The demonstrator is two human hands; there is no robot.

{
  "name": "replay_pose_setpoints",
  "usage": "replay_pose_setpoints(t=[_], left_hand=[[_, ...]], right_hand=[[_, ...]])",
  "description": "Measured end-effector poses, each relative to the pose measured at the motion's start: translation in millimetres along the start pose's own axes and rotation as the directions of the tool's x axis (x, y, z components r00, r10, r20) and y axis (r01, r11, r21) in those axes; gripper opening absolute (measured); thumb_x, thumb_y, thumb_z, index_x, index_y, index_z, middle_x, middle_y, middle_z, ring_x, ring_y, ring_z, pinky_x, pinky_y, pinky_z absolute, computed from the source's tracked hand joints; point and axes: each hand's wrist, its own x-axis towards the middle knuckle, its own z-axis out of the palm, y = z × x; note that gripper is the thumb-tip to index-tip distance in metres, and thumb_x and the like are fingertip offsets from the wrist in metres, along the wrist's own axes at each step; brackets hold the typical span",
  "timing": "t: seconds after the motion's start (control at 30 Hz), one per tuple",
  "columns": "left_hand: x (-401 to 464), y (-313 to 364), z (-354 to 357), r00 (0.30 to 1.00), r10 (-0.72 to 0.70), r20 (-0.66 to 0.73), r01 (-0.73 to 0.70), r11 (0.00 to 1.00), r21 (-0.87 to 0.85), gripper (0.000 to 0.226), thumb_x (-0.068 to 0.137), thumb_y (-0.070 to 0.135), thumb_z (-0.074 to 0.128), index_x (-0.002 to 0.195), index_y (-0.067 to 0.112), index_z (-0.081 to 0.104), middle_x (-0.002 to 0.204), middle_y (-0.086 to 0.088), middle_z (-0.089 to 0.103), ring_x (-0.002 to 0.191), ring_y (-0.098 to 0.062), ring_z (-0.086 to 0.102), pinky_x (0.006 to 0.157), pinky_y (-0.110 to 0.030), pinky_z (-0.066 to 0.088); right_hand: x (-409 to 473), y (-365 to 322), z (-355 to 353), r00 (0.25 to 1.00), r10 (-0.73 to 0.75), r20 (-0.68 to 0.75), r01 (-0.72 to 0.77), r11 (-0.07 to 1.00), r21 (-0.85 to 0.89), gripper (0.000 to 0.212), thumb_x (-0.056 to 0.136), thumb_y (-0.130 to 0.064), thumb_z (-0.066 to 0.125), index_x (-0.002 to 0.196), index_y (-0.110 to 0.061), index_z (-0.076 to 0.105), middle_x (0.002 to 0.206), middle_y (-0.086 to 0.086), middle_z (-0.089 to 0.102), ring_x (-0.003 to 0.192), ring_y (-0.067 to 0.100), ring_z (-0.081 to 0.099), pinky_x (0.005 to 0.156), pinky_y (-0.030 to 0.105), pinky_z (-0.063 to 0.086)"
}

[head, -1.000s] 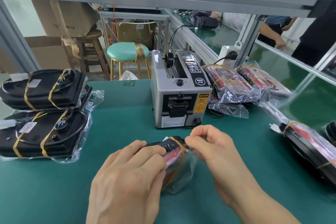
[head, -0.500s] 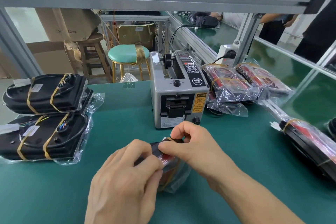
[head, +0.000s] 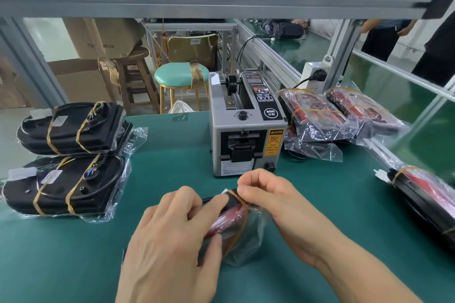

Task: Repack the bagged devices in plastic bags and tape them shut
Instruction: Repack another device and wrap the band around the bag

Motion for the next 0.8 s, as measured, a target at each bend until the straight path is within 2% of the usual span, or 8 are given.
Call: replay_pose_setpoints(t=[0.13, 0.23, 0.33, 0.43, 0.53, 0.63, 0.7, 0.8], left_hand=[[2, -1, 0, 0.999, 0.040, 0.013, -0.041, 0.999, 0.014, 0.035, 0.068, 0.034, 0.048, 0.088, 0.027, 0.075, 0.072, 0.004, 0.047, 0.070, -0.012, 0.037, 0.057, -0.015, 0.026], [-3, 0, 0, 0.999, -0.012, -0.043, 0.010, 0.999, -0.033, 0.021, 0.068, 0.036, 0.051, 0.075, 0.028, 0.069, 0.076, 0.007, 0.055, 0.071, -0.009, 0.043, 0.056, -0.017, 0.036], [-7, 1, 0, 0.993, -0.067, -0.093, 0.060, 0.996, -0.070, 0.015, 0.068, 0.038, 0.054, 0.063, 0.026, 0.062, 0.079, 0.012, 0.058, 0.078, -0.005, 0.054, 0.056, -0.024, 0.044], [-8, 4, -1, 0.992, -0.084, -0.090, 0.076, 0.993, -0.090, 0.017, 0.068, 0.038, 0.055, 0.060, 0.023, 0.060, 0.078, 0.010, 0.059, 0.087, -0.003, 0.058, 0.062, -0.025, 0.044], [-7, 4, -3, 0.994, -0.100, -0.052, 0.096, 0.992, -0.086, 0.017, 0.067, 0.038, 0.054, 0.066, 0.025, 0.064, 0.077, 0.010, 0.060, 0.087, -0.004, 0.060, 0.060, -0.025, 0.044], [-6, 6, -4, 0.993, -0.111, -0.032, 0.108, 0.991, -0.084, 0.021, 0.065, 0.039, 0.052, 0.076, 0.027, 0.067, 0.079, 0.012, 0.059, 0.079, -0.010, 0.064, 0.060, -0.025, 0.044], [-4, 5, -3, 0.997, -0.083, -0.003, 0.083, 0.995, -0.048, 0.030, 0.065, 0.038, 0.051, 0.086, 0.030, 0.070, 0.078, 0.012, 0.057, 0.073, -0.009, 0.057, 0.062, -0.025, 0.041], [0, 4, -2, 0.998, 0.018, 0.066, -0.022, 0.999, 0.047, 0.047, 0.062, 0.038, 0.052, 0.105, 0.035, 0.072, 0.078, 0.007, 0.054, 0.074, -0.010, 0.041, 0.057, -0.012, 0.029]], right_hand=[[0, 6, -2, 1.000, -0.026, -0.006, 0.025, 0.996, -0.088, 0.011, 0.083, -0.024, 0.071, 0.091, -0.024, 0.064, 0.091, -0.002, 0.056, 0.082, 0.010, 0.050, 0.084, 0.023, 0.044], [0, 9, -3, 0.999, -0.031, -0.009, 0.031, 0.996, -0.087, 0.016, 0.068, -0.031, 0.066, 0.084, -0.030, 0.065, 0.086, -0.009, 0.058, 0.078, 0.007, 0.051, 0.081, 0.020, 0.044], [1, 10, -5, 0.999, -0.039, 0.010, 0.040, 0.995, -0.090, 0.014, 0.066, -0.032, 0.063, 0.079, -0.036, 0.066, 0.082, -0.012, 0.059, 0.077, 0.006, 0.052, 0.078, 0.016, 0.044], [2, 10, -5, 0.999, -0.035, 0.022, 0.037, 0.994, -0.105, 0.013, 0.065, -0.037, 0.065, 0.078, -0.036, 0.066, 0.082, -0.007, 0.057, 0.077, 0.009, 0.051, 0.080, 0.023, 0.043], [3, 9, -3, 1.000, -0.030, 0.007, 0.030, 0.992, -0.126, 0.024, 0.060, -0.043, 0.073, 0.079, -0.031, 0.065, 0.077, -0.011, 0.054, 0.071, 0.006, 0.049, 0.070, 0.016, 0.041], [4, 11, -1, 0.999, -0.040, -0.001, 0.039, 0.981, -0.188, 0.027, 0.063, -0.036, 0.081, 0.081, -0.026, 0.063, 0.073, -0.015, 0.052, 0.061, -0.002, 0.046, 0.058, 0.009, 0.039], [4, 11, 0, 0.999, -0.044, 0.004, 0.044, 0.981, -0.188, 0.020, 0.073, -0.025, 0.081, 0.082, -0.024, 0.063, 0.075, -0.012, 0.054, 0.061, -0.001, 0.047, 0.060, 0.010, 0.040], [3, 11, 1, 0.999, -0.036, 0.014, 0.037, 0.990, -0.133, 0.012, 0.081, -0.020, 0.074, 0.085, -0.022, 0.063, 0.077, -0.009, 0.056, 0.066, 0.003, 0.049, 0.064, 0.014, 0.042]])
